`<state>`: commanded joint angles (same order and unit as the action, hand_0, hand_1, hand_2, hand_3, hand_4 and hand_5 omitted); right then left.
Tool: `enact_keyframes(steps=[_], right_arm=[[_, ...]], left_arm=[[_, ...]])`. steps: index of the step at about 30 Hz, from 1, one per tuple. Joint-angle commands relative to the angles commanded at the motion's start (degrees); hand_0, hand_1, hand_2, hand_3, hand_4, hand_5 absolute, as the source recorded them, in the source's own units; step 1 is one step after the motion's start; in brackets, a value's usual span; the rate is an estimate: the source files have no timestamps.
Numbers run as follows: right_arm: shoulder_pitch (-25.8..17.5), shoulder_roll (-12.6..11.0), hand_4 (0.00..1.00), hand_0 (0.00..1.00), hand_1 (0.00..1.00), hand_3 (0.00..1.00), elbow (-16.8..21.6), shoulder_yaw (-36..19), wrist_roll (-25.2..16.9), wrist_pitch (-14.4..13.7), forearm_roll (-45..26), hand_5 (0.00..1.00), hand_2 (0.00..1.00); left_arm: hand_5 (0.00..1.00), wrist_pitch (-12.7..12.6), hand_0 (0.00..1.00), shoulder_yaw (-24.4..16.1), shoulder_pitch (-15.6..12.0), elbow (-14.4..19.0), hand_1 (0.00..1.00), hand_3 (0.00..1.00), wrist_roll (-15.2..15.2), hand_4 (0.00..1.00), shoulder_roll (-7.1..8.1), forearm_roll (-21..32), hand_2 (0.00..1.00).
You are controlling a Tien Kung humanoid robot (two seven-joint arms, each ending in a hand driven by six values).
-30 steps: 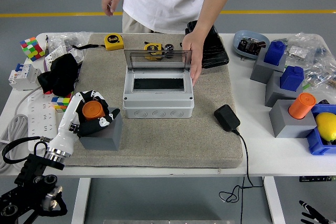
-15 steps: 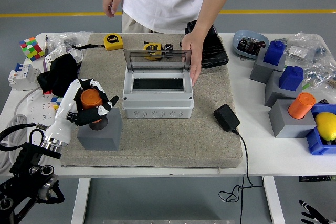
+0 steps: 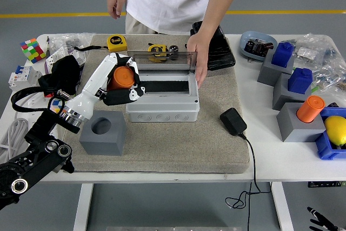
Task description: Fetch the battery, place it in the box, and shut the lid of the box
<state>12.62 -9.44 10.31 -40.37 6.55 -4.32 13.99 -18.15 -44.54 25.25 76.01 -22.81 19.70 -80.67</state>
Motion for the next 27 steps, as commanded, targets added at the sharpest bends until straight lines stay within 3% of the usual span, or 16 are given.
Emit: enact_keyframes(steps=[4,9,16,21,27], right_arm=[[-0.06,0.02,0.93,0.642,0.693,0.563,0.0,0.16,0.11,-0.11,-0.13,0.478,0.683],[-0.19,0.13,0.93,0.64,0.692,0.563,0.0,0.49,0.21,-0.15,-0.33,0.479,0.682],[-0.21,0.21,0.93,0.641,0.693,0.564,0.0,1.38,0.15,-0.24,-0.99,0.477,0.682],[-0.15,0.17,0.929,0.642,0.693,0.563,0.0,1.82,0.2,-0.25,-1.37,0.476,0.682],[-0.04,0.13,0.93,0.642,0.693,0.563,0.0,2.44,0.13,-0.26,-1.88,0.476,0.682]], left_arm=[[0.002,0.54,0.014,4.7,5.11,-1.53,0.076,0.246,9.06,0.664,-0.71,-9.56,0.184],[0.002,1.55,0.011,9.67,10.29,-4.32,0.074,0.248,16.79,0.667,-2.15,-17.1,0.184],[0.002,0.23,0.036,14.74,15.19,-7.65,0.089,0.271,23.16,0.681,-4.24,-20.27,0.186],[0.002,0.03,0.049,17.65,18.33,-10.44,0.101,0.29,29.82,0.681,-6.19,-22.02,0.201],[0.002,0.28,0.056,19.87,20.39,-13.29,0.108,0.296,31.39,0.675,-8.25,-20.33,0.206]])
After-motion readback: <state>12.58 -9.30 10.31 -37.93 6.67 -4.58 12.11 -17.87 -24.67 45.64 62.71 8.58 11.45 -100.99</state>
